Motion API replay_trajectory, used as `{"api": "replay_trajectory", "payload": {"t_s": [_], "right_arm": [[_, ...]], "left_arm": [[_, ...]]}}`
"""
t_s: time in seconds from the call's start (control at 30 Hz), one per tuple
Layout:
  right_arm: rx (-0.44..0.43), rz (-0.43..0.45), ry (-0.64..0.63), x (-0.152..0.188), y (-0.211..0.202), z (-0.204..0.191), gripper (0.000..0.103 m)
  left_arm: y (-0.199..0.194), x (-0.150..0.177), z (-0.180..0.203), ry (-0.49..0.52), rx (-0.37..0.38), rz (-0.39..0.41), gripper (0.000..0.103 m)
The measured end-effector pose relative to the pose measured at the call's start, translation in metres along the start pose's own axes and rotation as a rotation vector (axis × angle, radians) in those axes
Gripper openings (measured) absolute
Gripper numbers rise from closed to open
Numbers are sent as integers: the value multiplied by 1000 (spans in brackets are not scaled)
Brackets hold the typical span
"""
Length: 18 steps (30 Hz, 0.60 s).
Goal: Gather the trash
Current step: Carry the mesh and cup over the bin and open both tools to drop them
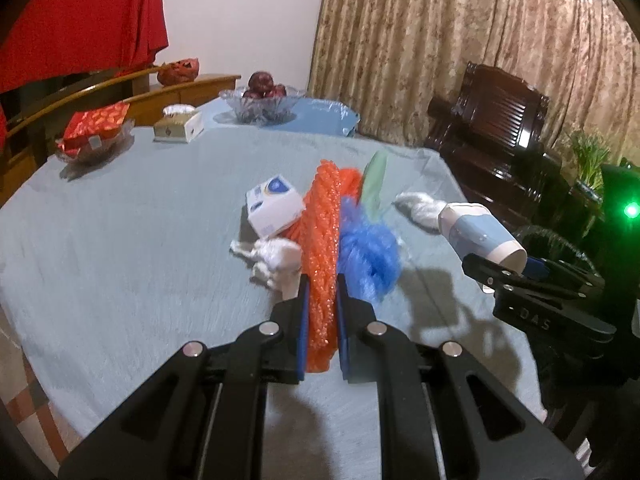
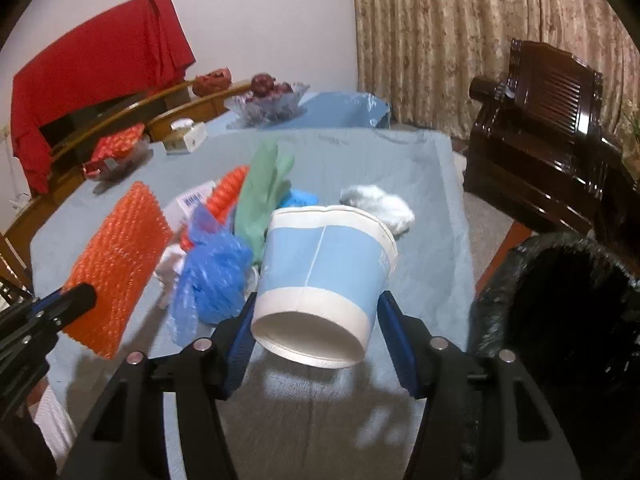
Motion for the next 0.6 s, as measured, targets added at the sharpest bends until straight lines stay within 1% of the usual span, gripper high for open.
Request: {"api": "replay_trajectory", "payload": {"t_s": [0.17,0.37,0.6], "right_arm": [[-2,47,-20,-15,-22,4,58],[7,97,-14,-33,-50,16,58],[46,148,0,-46,-82,40,58]], "left_arm": [[-11,-15,16,10,30,34,11],[-18,-30,42,29,72,60,11],[-18,-42,78,58,128,79,11]]}}
Point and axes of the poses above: each gripper's, at about its wrist camera, not at the fingertips, and y roughly the way its jaws point, z to its right, x to its underside, the point moved 3 cm from there along y, roughly the way its jaws point, and after that the axes turned 6 degrees about z, right-handed, at the moved point
